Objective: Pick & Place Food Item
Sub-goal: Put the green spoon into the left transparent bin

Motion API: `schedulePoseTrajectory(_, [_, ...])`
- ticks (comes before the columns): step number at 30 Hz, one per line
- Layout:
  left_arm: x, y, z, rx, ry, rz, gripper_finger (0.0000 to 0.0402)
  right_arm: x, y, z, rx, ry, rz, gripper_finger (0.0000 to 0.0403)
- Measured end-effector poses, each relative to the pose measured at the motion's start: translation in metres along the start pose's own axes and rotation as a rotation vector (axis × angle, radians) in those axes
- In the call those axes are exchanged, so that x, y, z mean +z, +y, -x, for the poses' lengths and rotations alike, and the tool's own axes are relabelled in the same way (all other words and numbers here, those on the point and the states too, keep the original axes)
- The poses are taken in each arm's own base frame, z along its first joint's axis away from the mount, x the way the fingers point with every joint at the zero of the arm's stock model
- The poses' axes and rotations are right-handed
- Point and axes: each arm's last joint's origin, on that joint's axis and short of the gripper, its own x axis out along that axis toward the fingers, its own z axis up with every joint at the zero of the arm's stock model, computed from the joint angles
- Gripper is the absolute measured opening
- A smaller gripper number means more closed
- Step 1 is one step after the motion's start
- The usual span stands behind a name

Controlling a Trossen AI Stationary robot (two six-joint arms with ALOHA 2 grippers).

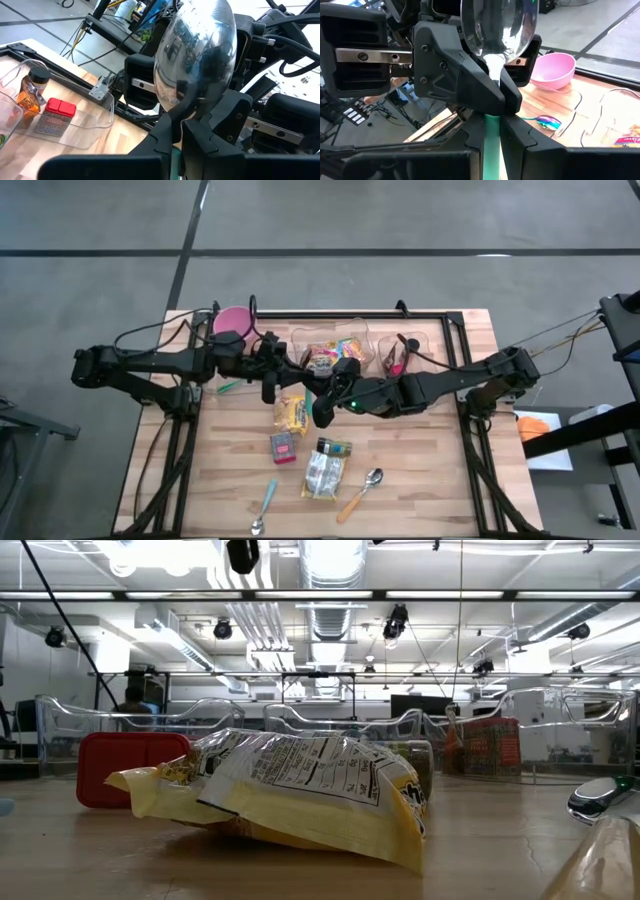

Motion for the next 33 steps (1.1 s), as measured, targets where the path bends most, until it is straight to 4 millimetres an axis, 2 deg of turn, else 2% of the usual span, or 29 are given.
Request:
schedulePoseTrajectory(7, [0.0,-0.001,0.001,-0.008,0.001,0.007,0.0021,0.0,0.0,0.0,0.004,0.002,-0.002,0.0035])
schedulePoseTrajectory(12, [0.001,-0.002,0.001,-0.019,0.005,0.013,0.0003,-0.002,0.001,-0.001,0.017,0.015,-0.011,0.0099])
schedulePoseTrajectory(17, [0.005,-0.004,0.002,-0.025,-0.007,-0.001,0.0002,-0.002,0.001,-0.001,0.016,0.017,-0.035,0.0157])
schedulePoseTrajectory(25, [0.01,-0.003,0.005,0.034,0.045,-0.018,0.0002,0.0,0.0,0.001,0.01,0.012,-0.039,0.0207])
schedulePoseTrajectory(29, [0.021,0.002,0.019,0.116,0.06,-0.01,0.0002,0.005,0.001,0.01,0.012,0.012,-0.045,0.021])
schedulePoseTrajectory(33, [0.032,0.013,0.046,0.218,0.058,0.007,0.0002,0.01,-0.002,0.023,-0.011,0.039,-0.034,0.021])
